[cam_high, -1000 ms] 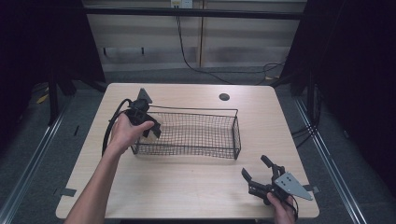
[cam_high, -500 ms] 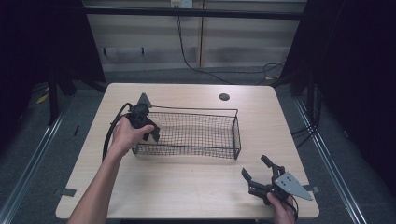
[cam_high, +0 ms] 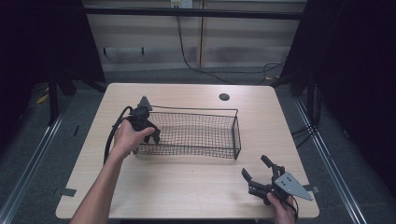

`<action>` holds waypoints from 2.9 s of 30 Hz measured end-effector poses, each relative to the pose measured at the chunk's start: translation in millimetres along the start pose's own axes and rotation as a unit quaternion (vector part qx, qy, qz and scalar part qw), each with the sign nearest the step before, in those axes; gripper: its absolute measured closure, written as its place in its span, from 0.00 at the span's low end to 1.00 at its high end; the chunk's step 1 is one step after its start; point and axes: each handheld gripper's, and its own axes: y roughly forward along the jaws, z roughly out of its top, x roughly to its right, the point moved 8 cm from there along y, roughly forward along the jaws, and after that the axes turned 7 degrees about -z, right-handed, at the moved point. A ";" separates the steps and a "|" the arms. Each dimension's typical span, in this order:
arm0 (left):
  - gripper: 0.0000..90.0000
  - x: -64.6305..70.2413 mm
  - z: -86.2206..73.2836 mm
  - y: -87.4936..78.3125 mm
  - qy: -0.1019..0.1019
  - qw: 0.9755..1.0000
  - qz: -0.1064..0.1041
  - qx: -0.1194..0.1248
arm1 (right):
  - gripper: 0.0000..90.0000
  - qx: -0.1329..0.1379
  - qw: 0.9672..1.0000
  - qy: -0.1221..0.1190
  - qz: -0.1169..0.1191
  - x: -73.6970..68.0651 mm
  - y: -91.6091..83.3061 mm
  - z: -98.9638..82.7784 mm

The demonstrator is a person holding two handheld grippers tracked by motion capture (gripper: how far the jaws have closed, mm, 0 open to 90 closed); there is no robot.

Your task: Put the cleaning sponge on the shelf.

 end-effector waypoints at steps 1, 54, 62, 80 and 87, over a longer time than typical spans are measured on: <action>0.32 0.6 -0.5 0.5 0.000 1.000 0.005 0.000 | 0.15 0.000 1.000 0.000 0.000 0.0 0.0 0.0; 0.28 -1.3 -0.3 16.2 0.002 0.999 0.019 -0.037 | 0.15 0.001 1.000 -0.001 0.001 -0.1 -0.3 0.1; 0.22 0.1 -0.8 14.2 0.009 0.999 0.007 -0.037 | 0.15 0.000 1.000 -0.001 0.002 -0.1 -0.2 0.1; 0.20 1.6 -1.6 0.6 0.043 0.999 -0.032 -0.002 | 0.15 -0.001 1.000 0.001 0.002 -0.2 -0.3 -0.1; 0.20 2.9 -3.7 -9.9 0.070 0.996 -0.050 0.021 | 0.15 -0.001 1.000 0.000 0.002 -0.2 -0.2 -0.1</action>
